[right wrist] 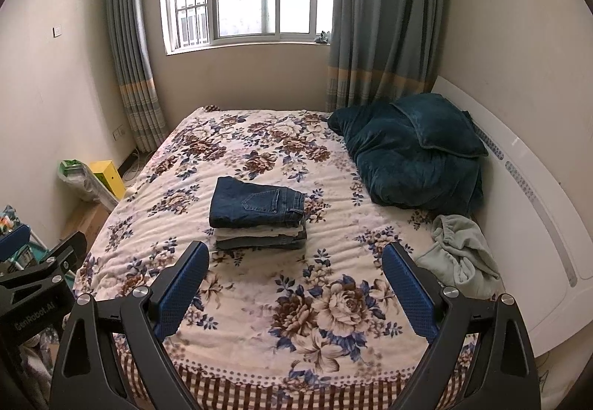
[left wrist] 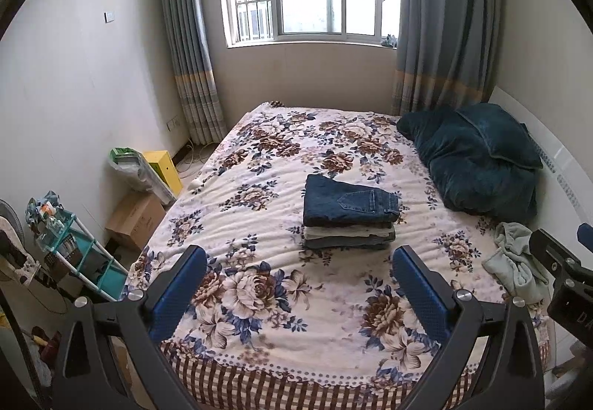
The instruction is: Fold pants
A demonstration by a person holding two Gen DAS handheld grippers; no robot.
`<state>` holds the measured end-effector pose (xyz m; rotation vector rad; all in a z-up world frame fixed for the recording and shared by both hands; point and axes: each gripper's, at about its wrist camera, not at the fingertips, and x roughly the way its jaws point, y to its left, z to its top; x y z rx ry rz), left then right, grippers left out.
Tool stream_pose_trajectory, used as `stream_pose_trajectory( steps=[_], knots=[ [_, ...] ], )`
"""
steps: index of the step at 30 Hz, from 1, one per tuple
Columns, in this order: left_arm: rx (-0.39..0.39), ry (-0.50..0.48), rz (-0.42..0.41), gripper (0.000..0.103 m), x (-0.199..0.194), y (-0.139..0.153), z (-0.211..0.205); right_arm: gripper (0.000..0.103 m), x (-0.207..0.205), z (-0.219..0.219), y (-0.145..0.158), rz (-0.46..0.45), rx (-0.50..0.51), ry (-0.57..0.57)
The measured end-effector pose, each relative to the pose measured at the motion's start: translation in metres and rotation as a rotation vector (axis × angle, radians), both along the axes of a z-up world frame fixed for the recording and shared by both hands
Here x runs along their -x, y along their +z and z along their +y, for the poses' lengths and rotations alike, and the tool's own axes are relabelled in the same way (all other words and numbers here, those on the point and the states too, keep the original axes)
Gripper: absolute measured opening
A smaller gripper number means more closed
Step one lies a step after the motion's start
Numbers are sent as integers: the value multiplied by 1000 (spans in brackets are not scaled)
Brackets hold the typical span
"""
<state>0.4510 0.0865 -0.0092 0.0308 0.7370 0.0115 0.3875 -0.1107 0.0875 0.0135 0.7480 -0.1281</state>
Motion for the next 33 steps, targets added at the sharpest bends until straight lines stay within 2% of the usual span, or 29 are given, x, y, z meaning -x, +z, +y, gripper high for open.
stream_pose_trajectory(
  steps=[33],
  knots=[
    [6,4,-9,103,10,9,-10,97,9,-2,1,-14,14,2]
  ],
)
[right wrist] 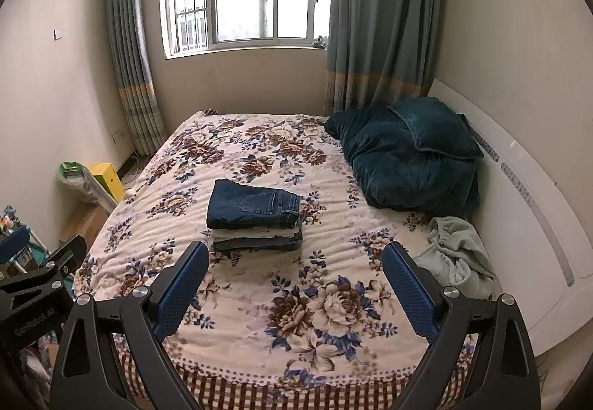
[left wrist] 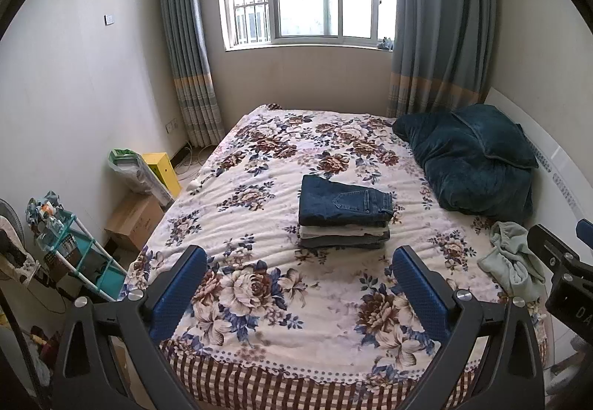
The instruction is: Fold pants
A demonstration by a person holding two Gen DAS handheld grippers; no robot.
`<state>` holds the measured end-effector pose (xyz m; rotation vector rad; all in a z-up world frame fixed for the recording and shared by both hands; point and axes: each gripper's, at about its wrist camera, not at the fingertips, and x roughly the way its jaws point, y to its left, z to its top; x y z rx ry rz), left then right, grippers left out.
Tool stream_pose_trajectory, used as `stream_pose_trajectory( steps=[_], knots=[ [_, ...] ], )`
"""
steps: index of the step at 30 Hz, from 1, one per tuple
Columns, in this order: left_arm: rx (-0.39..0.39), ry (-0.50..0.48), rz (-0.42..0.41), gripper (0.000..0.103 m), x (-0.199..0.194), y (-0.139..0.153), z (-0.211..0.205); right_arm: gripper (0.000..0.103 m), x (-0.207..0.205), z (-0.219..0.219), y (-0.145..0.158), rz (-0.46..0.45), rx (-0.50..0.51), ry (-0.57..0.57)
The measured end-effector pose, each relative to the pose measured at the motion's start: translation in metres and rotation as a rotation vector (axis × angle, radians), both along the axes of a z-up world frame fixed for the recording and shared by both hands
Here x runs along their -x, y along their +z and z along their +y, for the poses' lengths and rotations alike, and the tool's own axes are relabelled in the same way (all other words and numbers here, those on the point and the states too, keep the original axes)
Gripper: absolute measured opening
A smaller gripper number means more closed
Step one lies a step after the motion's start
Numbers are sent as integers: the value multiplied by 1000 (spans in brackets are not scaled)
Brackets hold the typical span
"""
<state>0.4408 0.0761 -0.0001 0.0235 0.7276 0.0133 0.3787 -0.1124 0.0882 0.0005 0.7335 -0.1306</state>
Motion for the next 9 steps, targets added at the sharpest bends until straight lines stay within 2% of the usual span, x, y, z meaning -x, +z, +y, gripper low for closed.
stream_pose_trajectory(
  steps=[9],
  knots=[
    [-1,14,-29,103,12,3,0,97,3,-3,3,-3,1,8]
  ],
)
